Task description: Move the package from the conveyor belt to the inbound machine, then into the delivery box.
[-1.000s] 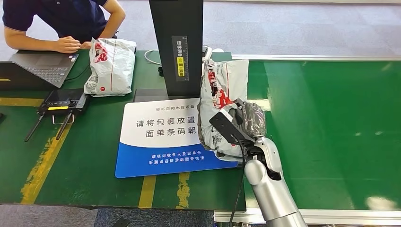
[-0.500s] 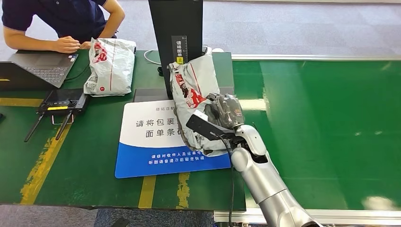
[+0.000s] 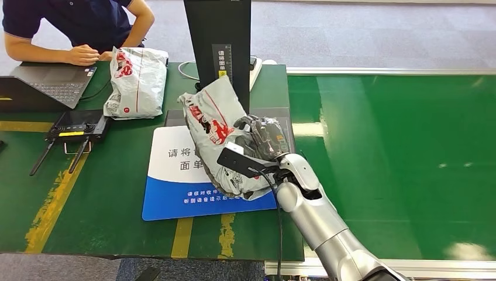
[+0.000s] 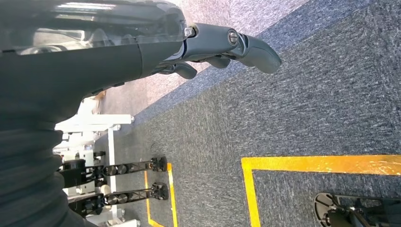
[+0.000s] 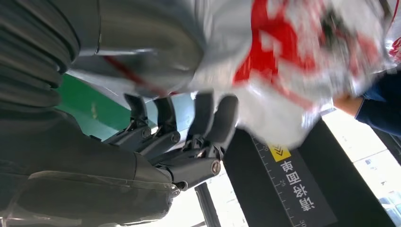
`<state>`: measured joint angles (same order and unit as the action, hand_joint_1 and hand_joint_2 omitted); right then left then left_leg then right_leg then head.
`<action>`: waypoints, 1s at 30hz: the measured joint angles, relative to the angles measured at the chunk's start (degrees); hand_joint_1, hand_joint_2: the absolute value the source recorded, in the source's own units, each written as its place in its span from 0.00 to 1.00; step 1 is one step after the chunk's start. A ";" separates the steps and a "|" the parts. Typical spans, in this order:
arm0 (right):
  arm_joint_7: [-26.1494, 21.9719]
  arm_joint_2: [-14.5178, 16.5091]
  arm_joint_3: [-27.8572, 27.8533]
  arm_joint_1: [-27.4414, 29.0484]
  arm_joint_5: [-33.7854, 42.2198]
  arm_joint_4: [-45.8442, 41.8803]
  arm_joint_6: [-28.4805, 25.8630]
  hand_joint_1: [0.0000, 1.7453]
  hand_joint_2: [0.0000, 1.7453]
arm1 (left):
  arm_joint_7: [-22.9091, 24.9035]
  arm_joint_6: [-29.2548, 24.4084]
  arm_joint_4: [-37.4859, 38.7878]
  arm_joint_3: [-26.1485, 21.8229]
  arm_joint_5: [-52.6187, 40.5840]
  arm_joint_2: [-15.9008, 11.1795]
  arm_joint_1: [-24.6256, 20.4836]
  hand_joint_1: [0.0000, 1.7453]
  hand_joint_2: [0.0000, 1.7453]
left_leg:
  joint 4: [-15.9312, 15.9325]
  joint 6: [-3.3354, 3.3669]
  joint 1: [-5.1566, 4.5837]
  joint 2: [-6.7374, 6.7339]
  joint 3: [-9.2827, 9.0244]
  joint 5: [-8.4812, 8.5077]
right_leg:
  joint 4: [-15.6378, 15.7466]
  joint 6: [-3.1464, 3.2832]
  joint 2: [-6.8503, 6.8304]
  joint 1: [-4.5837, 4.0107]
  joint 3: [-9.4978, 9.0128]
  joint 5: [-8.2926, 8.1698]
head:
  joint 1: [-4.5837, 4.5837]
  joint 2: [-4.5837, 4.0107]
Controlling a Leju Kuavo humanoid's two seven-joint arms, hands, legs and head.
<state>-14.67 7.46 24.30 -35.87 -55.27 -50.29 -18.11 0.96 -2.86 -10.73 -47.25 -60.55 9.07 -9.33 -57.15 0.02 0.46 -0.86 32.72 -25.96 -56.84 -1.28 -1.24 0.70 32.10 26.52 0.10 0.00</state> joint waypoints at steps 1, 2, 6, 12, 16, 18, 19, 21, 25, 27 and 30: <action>0.00 0.01 0.09 -0.03 0.05 0.20 -0.15 0.00 1.00 | 0.01 0.01 0.00 0.00 -0.01 -0.01 -0.04 0.00 1.00 | 0.00 0.00 0.00 0.00 0.00 0.00 | 0.00 0.00 0.00 0.00 0.00 0.00 | 0.00 0.00; 0.00 0.01 0.14 -0.05 0.09 0.37 -0.26 0.00 1.00 | 0.01 0.02 0.00 0.00 -0.02 -0.01 -0.09 0.00 1.00 | 0.00 0.00 0.00 0.00 0.00 0.00 | 0.00 0.00 0.00 0.00 0.00 0.00 | 0.00 0.00; 0.01 0.02 0.48 -0.08 0.41 1.02 -0.49 0.00 1.00 | 0.07 0.08 0.00 0.00 -0.04 -0.02 -0.29 0.00 1.00 | 0.00 0.00 0.00 0.00 0.00 0.00 | 0.00 0.00 0.00 0.00 0.00 0.00 | 0.01 0.00; 0.21 0.02 0.79 -0.09 0.95 1.91 -0.84 0.00 1.00 | 0.07 0.12 0.00 0.00 -0.05 -0.02 -0.63 0.00 1.00 | 0.00 0.00 0.00 0.00 0.00 0.00 | 0.00 0.00 0.00 0.00 0.00 0.00 | 0.01 0.00; 0.19 0.02 0.85 -0.07 1.52 2.45 -1.48 0.00 1.00 | 0.07 0.11 0.00 0.00 -0.05 -0.02 -0.69 0.00 1.00 | 0.00 0.00 0.00 0.00 0.00 0.00 | 0.00 0.00 0.00 0.00 0.00 0.00 | 0.01 0.00; 0.01 0.01 0.85 -0.01 2.11 2.58 -2.19 0.00 1.00 | 0.07 0.11 0.00 0.00 -0.04 -0.01 -0.69 0.00 1.00 | 0.00 0.00 0.00 0.00 -0.01 0.00 | 0.00 0.00 0.00 0.00 0.01 0.00 | 0.01 0.00; -0.14 0.01 0.85 0.07 2.46 2.60 -2.67 0.00 1.00 | 0.06 0.10 0.00 0.00 -0.02 0.00 -0.68 0.00 1.00 | 0.00 0.00 0.00 0.00 -0.01 0.00 | 0.01 0.00 0.00 0.00 0.01 0.00 | 0.01 0.00; -0.60 -0.02 0.81 0.52 3.53 2.34 -3.84 0.00 1.00 | 0.02 0.07 0.00 0.00 0.05 0.00 -0.67 0.00 1.00 | 0.00 0.00 0.00 0.00 -0.02 0.00 | 0.01 0.00 0.00 0.00 0.01 0.00 | 0.01 0.00; -2.24 -0.20 0.08 3.27 7.32 -1.05 -5.41 0.00 1.00 | -0.10 -0.04 0.00 -0.02 0.48 0.00 -0.58 0.00 1.00 | 0.00 0.00 0.00 0.00 -0.01 -0.01 | 0.02 0.00 0.00 0.00 0.02 0.01 | 0.01 0.00; -3.15 -0.41 -0.60 5.25 9.67 -3.82 -5.45 0.00 1.00 | -0.16 -0.07 0.00 -0.02 0.61 0.00 -0.51 0.00 1.00 | 0.00 0.00 0.00 0.00 0.00 -0.01 | 0.03 0.00 0.00 0.00 0.03 0.01 | 0.01 0.00; -4.71 -0.67 -1.71 8.37 13.41 -7.96 -5.17 0.00 1.00 | -0.26 -0.07 0.00 -0.02 0.83 0.00 -0.36 0.00 1.00 | 0.00 0.00 0.00 0.00 0.01 -0.02 | 0.04 0.00 0.00 0.00 0.04 0.01 | 0.00 0.00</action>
